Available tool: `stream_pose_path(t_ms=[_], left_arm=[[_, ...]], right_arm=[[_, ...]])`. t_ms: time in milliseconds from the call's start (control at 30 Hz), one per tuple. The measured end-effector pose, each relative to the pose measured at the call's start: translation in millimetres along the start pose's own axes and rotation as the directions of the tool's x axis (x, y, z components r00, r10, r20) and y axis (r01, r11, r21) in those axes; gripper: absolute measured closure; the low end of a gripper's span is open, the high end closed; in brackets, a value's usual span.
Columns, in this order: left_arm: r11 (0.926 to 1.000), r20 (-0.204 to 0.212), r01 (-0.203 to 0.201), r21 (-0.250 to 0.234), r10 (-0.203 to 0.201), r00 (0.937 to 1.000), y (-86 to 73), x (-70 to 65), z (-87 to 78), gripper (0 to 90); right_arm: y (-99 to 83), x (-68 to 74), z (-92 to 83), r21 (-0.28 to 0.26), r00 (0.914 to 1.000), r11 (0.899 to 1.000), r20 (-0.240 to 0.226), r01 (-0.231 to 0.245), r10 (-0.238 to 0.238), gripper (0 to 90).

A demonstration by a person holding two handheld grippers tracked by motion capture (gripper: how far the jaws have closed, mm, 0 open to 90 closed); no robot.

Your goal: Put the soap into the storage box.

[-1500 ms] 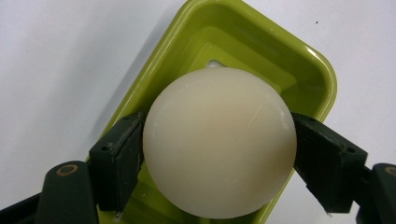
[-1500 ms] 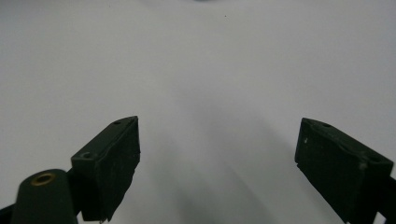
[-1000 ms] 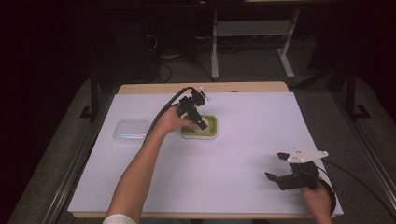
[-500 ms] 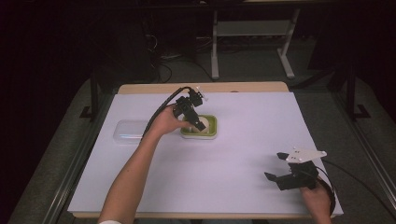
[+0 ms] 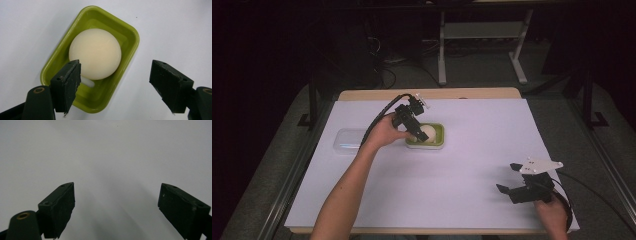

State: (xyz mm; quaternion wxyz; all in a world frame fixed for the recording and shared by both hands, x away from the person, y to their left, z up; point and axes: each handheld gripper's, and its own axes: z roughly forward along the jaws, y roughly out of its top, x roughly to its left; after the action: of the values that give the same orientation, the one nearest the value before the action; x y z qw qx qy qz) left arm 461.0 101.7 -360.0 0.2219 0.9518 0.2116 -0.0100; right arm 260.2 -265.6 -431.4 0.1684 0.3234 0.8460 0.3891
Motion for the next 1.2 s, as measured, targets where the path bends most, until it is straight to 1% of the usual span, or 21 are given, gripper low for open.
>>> stream_pose_path(t_ms=[100, 200, 267, 367, 433, 500, 567, 600, 633, 733, 767, 800, 833, 1000, 1033, 1100, 1200], left_arm=[[1.0000, 0.002, 0.000, -0.005, 0.000, 1.0000, -1.9, -2.4, -0.8, 24.1], [0.9999, 0.001, -0.013, 0.004, 0.013, 0.9999, -3.2, -4.0, -2.4, 24.1], [1.0000, 0.003, -0.004, -0.007, 0.004, 1.0000, -4.3, -5.9, -3.0, 24.1], [0.9999, 0.003, -0.013, -0.007, 0.013, 0.9999, -5.8, -7.8, -4.7, 24.1], [0.9999, 0.005, -0.006, -0.013, 0.006, 1.0000, -7.3, -9.9, -5.7, 24.1], [0.9998, 0.009, -0.008, -0.019, 0.008, 0.9999, -9.3, -12.1, -7.0, 24.1], [0.9996, 0.010, -0.023, -0.017, 0.023, 0.9997, -13.0, -16.0, -7.9, 24.0], [0.9996, 0.010, -0.023, -0.017, 0.023, 0.9997, -13.0, -16.0, -7.9, 24.0], [0.9994, 0.008, -0.034, -0.008, 0.034, 0.9994, -15.7, -18.0, -9.5, 24.0], [0.9994, 0.010, -0.030, -0.020, 0.030, 0.9995, -18.8, -20.4, -11.3, 24.1], [0.9993, 0.012, -0.022, -0.030, 0.022, 0.9997, -22.5, -21.6, -13.4, 24.0], [0.9993, 0.012, -0.022, -0.030, 0.022, 0.9997, -22.5, -21.6, -13.4, 24.0], [0.9993, 0.012, -0.020, -0.031, 0.020, 0.9997, -26.7, -21.8, -15.4, 24.0], [0.9991, 0.016, -0.011, -0.040, 0.012, 0.9998, -34.1, -22.5, -18.4, 24.0], [0.9991, 0.017, -0.014, -0.041, 0.015, 0.9997, -37.1, -23.5, -19.8, 24.0], [0.9992, 0.018, -0.014, -0.038, 0.014, 0.9997, -38.4, -24.4, -20.5, 23.7], [0.9991, 0.012, -0.024, -0.035, 0.025, 0.9996, -41.7, -26.8, -22.4, 23.6]], right_arm=[[0.0, 0.0, -0.1, 0.001, 1.0000, 1.000, 0.001, -0.002, 0.002, 13.3], [-0.1, 0.5, -0.3, 0.000, 1.0000, 1.000, 0.005, -0.005, 0.005, 13.4], [-0.3, 0.3, -0.6, 0.003, 0.9999, 1.000, 0.007, -0.008, 0.008, 13.4], [-0.5, 0.0, -0.7, 0.004, 1.0000, 1.000, 0.008, -0.006, 0.006, 13.3], [-0.5, 0.0, -0.5, 0.006, 0.9999, 1.000, 0.007, -0.008, 0.008, 13.4], [-0.6, -0.6, 0.6, 0.006, 0.9999, 1.000, 0.010, -0.010, 0.010, 13.4], [-0.6, -1.3, 1.1, 0.009, 0.9999, 1.000, 0.012, -0.006, 0.006, 13.3], [-0.6, -1.3, 1.1, 0.009, 0.9999, 1.000, 0.012, -0.006, 0.006, 13.3], [-0.4, -1.2, 1.4, 0.013, 0.9999, 1.000, 0.013, -0.008, 0.008, 13.3], [-0.4, -0.7, 1.9, 0.018, 0.9999, 1.000, 0.013, -0.009, 0.009, 13.4], [-0.2, -0.3, 2.4, 0.022, 0.9999, 1.000, 0.013, -0.008, 0.007, 13.3], [-0.2, -0.3, 2.4, 0.022, 0.9999, 1.000, 0.013, -0.008, 0.007, 13.3], [-0.1, -0.4, 2.8, 0.020, 0.9999, 1.000, 0.013, -0.008, 0.008, 13.4], [0.2, -0.3, 4.0, 0.028, 0.9999, 1.000, 0.015, -0.006, 0.005, 13.3], [0.1, -0.3, 4.6, 0.031, 0.9999, 1.000, 0.016, -0.003, 0.002, 13.4], [0.1, -0.3, 4.8, 0.032, 0.9998, 0.999, 0.019, -0.004, 0.004, 13.4], [-0.2, -0.4, 4.8, 0.035, 0.9997, 0.999, 0.024, -0.010, 0.009, 13.4]])
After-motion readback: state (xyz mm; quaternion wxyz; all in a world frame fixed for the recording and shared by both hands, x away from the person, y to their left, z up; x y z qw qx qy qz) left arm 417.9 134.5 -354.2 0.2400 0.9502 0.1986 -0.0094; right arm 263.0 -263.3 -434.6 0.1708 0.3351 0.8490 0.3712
